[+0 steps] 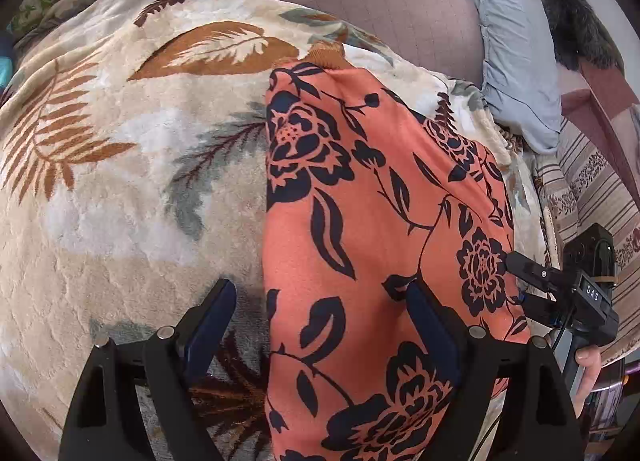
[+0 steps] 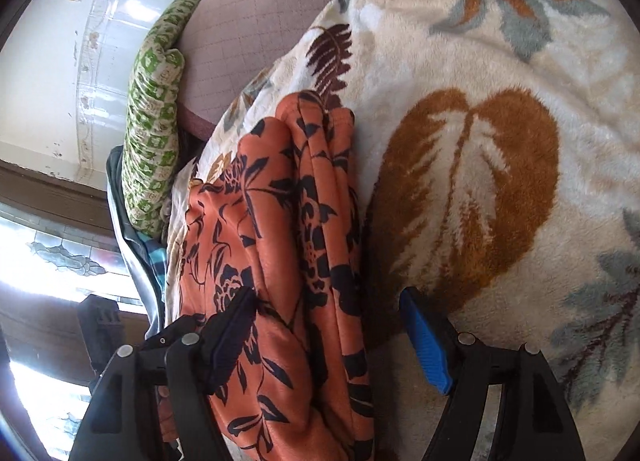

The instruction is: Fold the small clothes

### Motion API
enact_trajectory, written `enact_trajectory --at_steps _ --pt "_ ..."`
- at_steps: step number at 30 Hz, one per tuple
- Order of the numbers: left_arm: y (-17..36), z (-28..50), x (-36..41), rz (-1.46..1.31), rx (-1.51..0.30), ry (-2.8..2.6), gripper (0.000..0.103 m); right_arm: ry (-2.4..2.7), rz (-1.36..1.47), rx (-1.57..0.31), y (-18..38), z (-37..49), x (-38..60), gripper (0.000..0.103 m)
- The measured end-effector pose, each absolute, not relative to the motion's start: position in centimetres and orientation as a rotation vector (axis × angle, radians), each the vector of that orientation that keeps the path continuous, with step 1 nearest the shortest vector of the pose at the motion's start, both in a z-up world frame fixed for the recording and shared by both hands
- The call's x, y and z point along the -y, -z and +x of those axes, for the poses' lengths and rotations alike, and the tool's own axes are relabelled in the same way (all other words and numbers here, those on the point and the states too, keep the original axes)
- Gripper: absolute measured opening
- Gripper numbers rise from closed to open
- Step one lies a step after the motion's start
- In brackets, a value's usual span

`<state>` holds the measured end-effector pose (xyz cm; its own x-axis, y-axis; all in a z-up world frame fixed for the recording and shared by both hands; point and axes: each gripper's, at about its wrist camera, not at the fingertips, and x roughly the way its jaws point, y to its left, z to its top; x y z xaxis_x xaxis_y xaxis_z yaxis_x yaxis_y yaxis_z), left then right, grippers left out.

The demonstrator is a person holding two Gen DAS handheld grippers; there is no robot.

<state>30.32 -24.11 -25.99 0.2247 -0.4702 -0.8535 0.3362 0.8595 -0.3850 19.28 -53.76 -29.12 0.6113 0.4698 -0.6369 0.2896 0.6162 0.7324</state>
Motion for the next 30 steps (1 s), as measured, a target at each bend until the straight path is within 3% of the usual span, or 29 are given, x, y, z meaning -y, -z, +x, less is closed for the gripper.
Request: enact_trajectory --at_steps 2,5,10,18,23,30 --pt "26.1 30.3 24.7 -0.121 -1.221 0.597 0.087 -0.178 0.946 -0.940 29.5 19.9 53.0 0.077" --pt "25.8 30.0 25.7 -0.072 -1.200 0.610 0.075 -0.178 0.834 -0.974 29.1 20.9 50.6 0.067" --pt "24.6 30.4 25.3 -0.087 -1.148 0.610 0.041 -0.164 0.694 -0.945 27.0 20.9 48.4 0.043" --pt "19.2 29.3 22.6 -0.045 -1.009 0.586 0.037 -0.205 0.530 -0.784 21.6 20.4 43.8 0.040" --pt "14.9 28.6 18.3 -0.029 -0.933 0.543 0.037 -0.304 0.609 -0.699 19.8 20.4 41.7 0.040" --pt "17.0 28.1 13.4 -0.021 -0.984 0.440 0.037 -0.355 0.629 -0.764 21.7 22.1 35.8 0.040"
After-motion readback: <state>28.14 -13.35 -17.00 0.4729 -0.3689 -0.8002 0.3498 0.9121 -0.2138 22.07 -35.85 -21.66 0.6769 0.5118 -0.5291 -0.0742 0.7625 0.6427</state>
